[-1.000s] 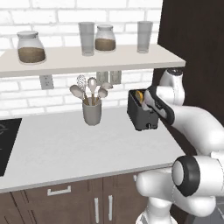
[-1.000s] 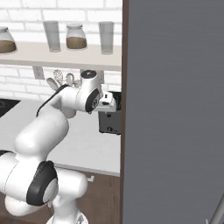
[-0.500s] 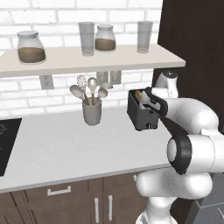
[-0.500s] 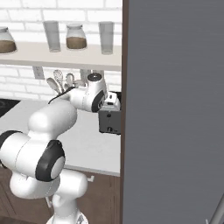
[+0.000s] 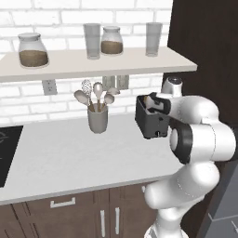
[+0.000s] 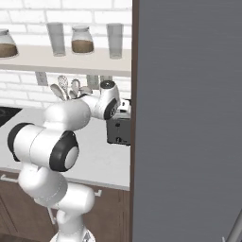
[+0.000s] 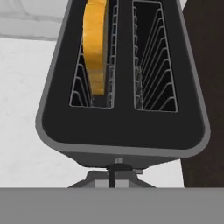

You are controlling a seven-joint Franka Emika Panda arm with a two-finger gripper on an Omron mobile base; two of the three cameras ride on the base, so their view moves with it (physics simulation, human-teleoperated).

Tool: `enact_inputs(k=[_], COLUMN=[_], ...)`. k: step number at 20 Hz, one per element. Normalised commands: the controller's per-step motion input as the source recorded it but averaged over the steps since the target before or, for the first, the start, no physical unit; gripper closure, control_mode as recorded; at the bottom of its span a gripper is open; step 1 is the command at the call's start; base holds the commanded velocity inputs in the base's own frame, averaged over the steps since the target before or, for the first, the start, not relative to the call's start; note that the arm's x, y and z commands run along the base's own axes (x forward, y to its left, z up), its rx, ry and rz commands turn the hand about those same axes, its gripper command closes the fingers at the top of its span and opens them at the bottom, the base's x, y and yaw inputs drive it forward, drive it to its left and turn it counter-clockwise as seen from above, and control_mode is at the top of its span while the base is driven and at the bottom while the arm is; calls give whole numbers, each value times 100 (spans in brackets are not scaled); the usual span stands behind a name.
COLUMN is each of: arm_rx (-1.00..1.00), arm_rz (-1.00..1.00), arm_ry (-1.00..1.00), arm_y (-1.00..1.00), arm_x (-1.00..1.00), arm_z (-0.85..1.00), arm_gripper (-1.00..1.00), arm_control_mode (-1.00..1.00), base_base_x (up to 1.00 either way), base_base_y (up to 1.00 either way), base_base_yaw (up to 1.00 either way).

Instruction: Start the toaster. Once the lever pops up, take the bread to the plate on the dining counter.

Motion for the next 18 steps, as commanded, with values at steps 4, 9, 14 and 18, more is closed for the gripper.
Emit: enact_inputs(k=[4, 9, 14, 18], arm_rx=[-1, -1, -1, 0], arm_rz=[0, 0, 0, 0], arm_ry=[0, 0, 0, -1], arm_y=[-7, -9, -11, -18], arm_x=[19, 1, -1, -20], arm_z=[-28, -29, -28, -22], arm_gripper=[100, 100, 100, 100], arm_control_mode=[-100, -100, -100, -100], base_base_x=[0, 0, 0, 0], base_base_y=[0, 0, 0, 0], base_base_yaw=[0, 0, 0, 0])
